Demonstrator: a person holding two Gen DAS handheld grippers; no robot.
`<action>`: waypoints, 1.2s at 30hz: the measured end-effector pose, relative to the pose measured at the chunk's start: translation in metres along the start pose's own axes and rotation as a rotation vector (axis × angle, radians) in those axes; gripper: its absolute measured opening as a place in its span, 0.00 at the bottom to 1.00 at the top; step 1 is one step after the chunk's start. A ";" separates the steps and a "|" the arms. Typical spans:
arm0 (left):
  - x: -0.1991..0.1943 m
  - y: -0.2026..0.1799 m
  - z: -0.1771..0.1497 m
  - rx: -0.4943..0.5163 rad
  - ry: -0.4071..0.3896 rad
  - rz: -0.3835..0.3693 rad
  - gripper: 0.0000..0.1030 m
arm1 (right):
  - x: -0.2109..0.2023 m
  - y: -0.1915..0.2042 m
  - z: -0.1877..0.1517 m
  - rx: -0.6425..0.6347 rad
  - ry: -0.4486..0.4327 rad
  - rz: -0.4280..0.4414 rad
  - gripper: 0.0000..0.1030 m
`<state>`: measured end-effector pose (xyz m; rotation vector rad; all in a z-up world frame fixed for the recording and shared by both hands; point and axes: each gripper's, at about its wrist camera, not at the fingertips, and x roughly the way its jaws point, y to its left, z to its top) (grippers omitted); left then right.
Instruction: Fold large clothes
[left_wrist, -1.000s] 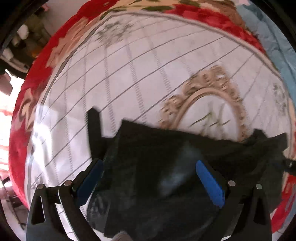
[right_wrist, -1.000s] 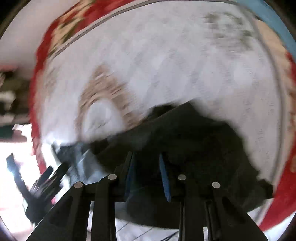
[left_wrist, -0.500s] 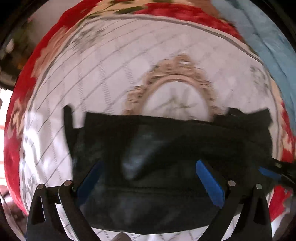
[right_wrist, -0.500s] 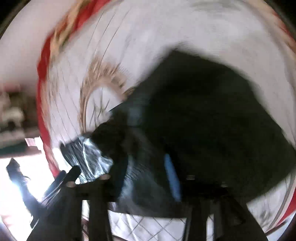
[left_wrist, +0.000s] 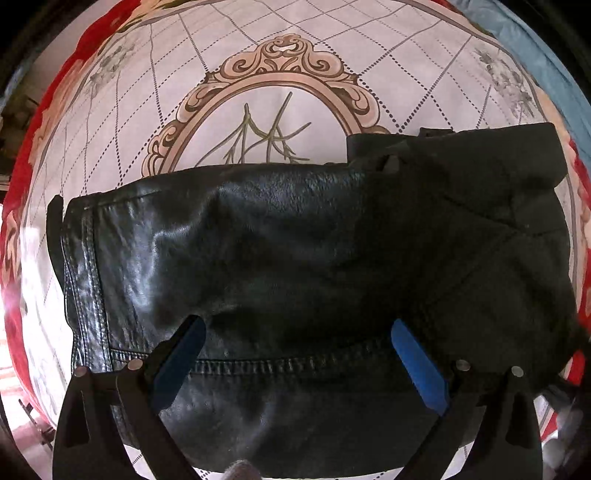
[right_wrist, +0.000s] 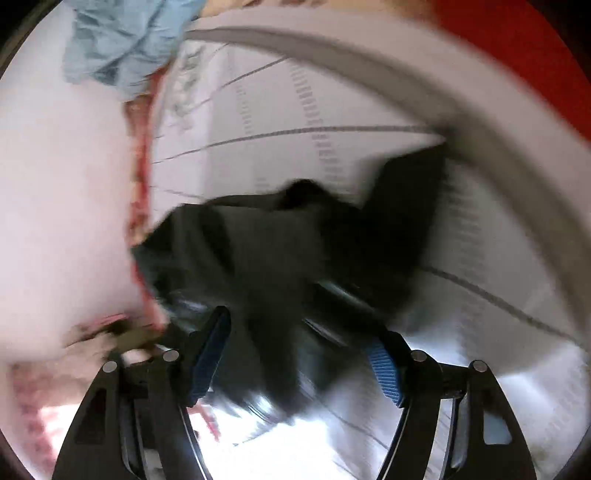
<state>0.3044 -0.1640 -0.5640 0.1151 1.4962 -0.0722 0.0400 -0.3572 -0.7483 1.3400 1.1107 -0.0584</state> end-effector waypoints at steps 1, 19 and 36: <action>0.000 -0.001 0.000 0.004 -0.002 0.008 1.00 | 0.011 0.002 0.006 0.001 0.013 0.042 0.72; 0.014 -0.004 0.006 -0.082 -0.021 -0.008 1.00 | 0.011 0.066 0.008 -0.130 -0.029 0.091 0.15; -0.014 0.115 -0.022 -0.386 0.006 -0.238 1.00 | 0.033 0.258 -0.112 -0.741 0.089 -0.159 0.14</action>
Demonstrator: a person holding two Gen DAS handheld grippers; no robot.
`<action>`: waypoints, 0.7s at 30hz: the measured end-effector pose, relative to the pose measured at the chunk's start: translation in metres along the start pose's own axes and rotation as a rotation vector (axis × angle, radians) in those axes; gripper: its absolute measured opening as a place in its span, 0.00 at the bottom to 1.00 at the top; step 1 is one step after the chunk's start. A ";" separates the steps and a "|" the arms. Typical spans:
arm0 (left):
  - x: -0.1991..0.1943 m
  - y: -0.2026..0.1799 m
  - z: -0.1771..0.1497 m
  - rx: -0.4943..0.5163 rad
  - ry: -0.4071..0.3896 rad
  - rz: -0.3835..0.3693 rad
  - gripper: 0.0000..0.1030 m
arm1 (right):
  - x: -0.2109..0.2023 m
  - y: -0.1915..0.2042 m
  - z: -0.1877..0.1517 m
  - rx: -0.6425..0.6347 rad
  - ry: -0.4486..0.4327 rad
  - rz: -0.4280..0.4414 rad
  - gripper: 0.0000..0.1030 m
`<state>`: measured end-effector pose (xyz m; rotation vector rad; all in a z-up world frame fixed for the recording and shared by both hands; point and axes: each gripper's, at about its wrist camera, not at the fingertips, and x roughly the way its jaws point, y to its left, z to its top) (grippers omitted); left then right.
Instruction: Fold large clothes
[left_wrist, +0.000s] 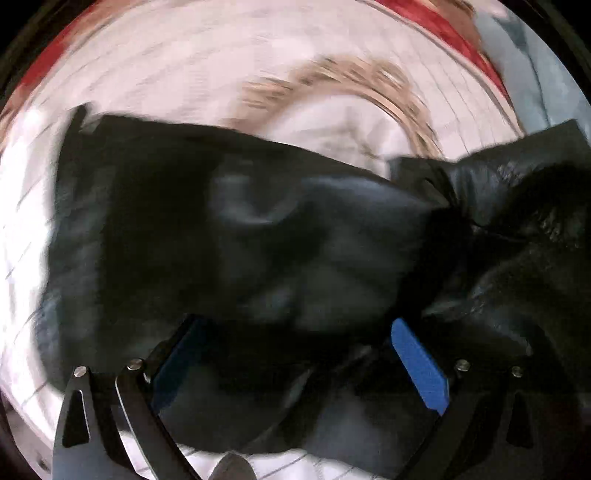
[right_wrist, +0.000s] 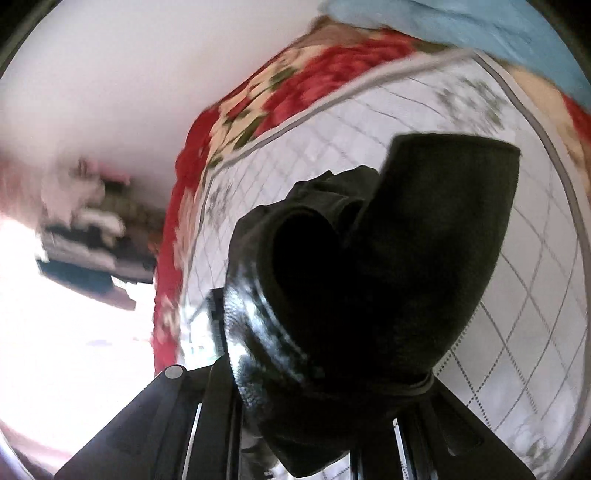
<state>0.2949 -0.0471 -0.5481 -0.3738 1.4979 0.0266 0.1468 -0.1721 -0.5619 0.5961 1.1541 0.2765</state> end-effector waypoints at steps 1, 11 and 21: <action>-0.014 0.019 -0.002 -0.038 -0.015 0.006 1.00 | 0.004 0.018 -0.001 -0.047 0.013 -0.017 0.14; -0.120 0.216 -0.111 -0.511 -0.142 0.190 1.00 | 0.107 0.195 -0.081 -0.517 0.227 -0.045 0.14; -0.148 0.290 -0.167 -0.670 -0.158 0.336 1.00 | 0.252 0.222 -0.191 -0.513 0.699 -0.035 0.58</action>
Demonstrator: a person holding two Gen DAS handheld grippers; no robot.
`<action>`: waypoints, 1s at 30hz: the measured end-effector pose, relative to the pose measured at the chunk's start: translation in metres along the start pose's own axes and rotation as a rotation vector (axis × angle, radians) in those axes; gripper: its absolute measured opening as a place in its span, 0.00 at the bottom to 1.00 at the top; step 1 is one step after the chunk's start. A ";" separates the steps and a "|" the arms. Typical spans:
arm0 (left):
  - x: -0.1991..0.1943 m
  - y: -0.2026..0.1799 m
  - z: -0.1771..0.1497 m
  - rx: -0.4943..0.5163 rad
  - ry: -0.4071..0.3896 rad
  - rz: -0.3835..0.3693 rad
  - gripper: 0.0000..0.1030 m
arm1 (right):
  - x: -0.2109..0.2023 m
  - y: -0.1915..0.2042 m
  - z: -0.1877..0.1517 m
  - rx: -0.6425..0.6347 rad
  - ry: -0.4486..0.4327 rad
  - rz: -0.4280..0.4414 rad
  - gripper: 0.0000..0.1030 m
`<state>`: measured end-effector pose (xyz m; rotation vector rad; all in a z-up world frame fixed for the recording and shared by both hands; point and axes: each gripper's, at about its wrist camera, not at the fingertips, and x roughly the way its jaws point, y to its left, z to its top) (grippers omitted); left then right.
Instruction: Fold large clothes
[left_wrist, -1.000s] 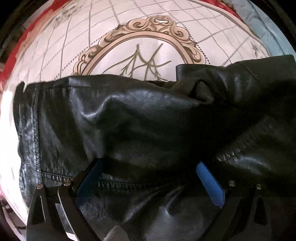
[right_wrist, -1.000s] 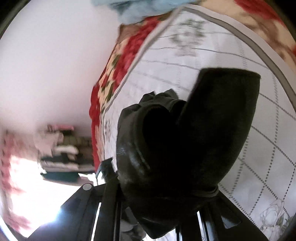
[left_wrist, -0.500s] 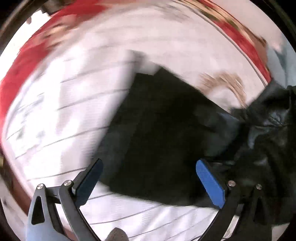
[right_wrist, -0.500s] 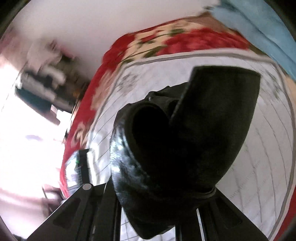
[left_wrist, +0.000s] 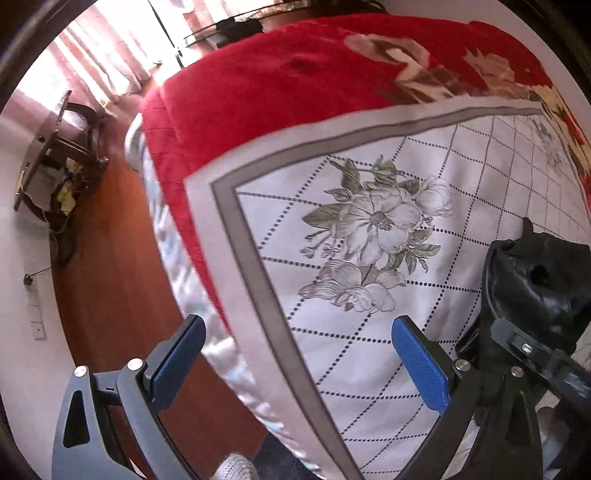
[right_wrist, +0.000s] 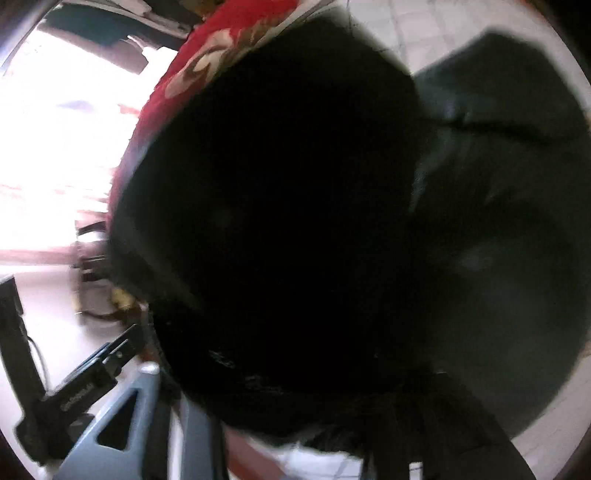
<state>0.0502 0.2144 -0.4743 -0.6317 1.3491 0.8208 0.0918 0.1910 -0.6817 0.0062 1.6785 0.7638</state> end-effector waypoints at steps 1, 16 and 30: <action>-0.007 0.000 -0.001 0.006 -0.012 0.009 1.00 | -0.005 -0.001 -0.004 0.008 0.015 0.054 0.68; 0.003 -0.179 0.019 0.331 -0.142 -0.077 1.00 | -0.119 -0.170 -0.012 0.328 -0.129 -0.053 0.50; 0.048 -0.218 0.025 0.463 -0.085 -0.046 1.00 | -0.115 -0.187 0.026 0.385 -0.146 0.005 0.52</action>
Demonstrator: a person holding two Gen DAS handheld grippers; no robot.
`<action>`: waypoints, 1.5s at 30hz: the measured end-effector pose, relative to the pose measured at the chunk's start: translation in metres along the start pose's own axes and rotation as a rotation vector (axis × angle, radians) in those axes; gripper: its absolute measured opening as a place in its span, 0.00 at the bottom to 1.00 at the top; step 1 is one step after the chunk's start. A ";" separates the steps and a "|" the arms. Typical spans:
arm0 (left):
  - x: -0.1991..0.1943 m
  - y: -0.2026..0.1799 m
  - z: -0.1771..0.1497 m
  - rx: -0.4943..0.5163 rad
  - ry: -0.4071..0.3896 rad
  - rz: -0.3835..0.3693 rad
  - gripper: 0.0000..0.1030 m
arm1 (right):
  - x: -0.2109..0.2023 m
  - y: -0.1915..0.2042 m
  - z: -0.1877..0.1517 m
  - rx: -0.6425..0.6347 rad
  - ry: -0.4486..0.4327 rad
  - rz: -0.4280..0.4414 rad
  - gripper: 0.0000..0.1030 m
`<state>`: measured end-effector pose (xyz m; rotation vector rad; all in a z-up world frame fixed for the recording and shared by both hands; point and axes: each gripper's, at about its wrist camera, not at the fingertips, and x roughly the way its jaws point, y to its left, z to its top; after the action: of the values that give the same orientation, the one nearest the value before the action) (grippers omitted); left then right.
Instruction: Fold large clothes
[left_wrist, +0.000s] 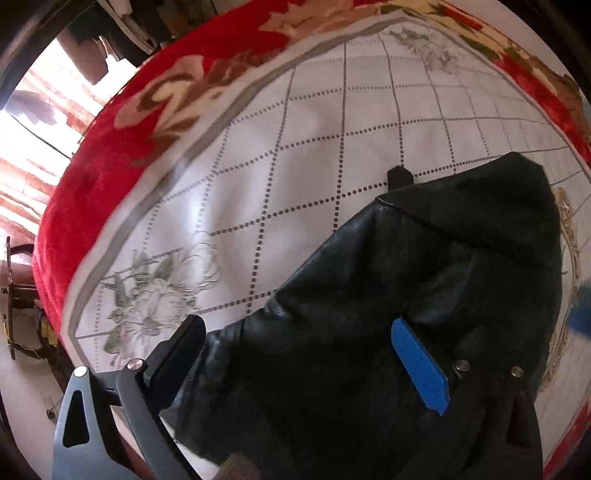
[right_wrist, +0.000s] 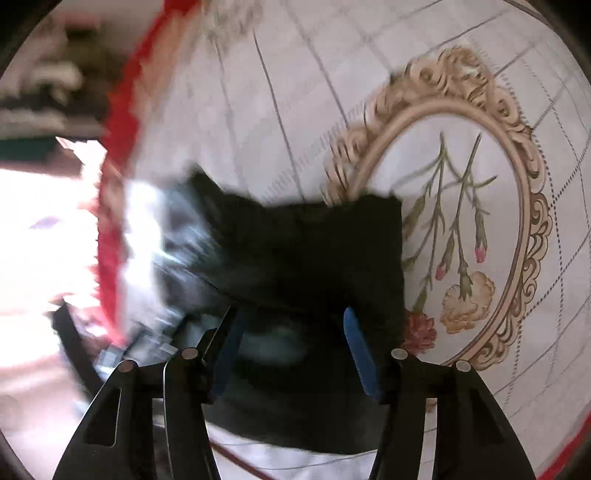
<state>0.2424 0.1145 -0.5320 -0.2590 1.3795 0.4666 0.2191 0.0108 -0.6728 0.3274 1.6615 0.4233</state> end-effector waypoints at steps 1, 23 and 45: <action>-0.003 0.002 -0.001 -0.002 -0.009 0.002 1.00 | -0.010 -0.001 0.003 0.022 -0.023 0.036 0.44; -0.019 0.082 -0.067 -0.270 0.141 -0.250 1.00 | -0.018 -0.091 -0.033 0.015 -0.035 0.311 0.73; 0.003 0.080 -0.066 -0.566 -0.061 -0.399 0.31 | 0.108 -0.071 -0.017 0.106 0.170 0.537 0.52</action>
<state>0.1483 0.1563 -0.5396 -0.9551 1.0747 0.5154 0.1901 -0.0056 -0.7989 0.8451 1.7548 0.7803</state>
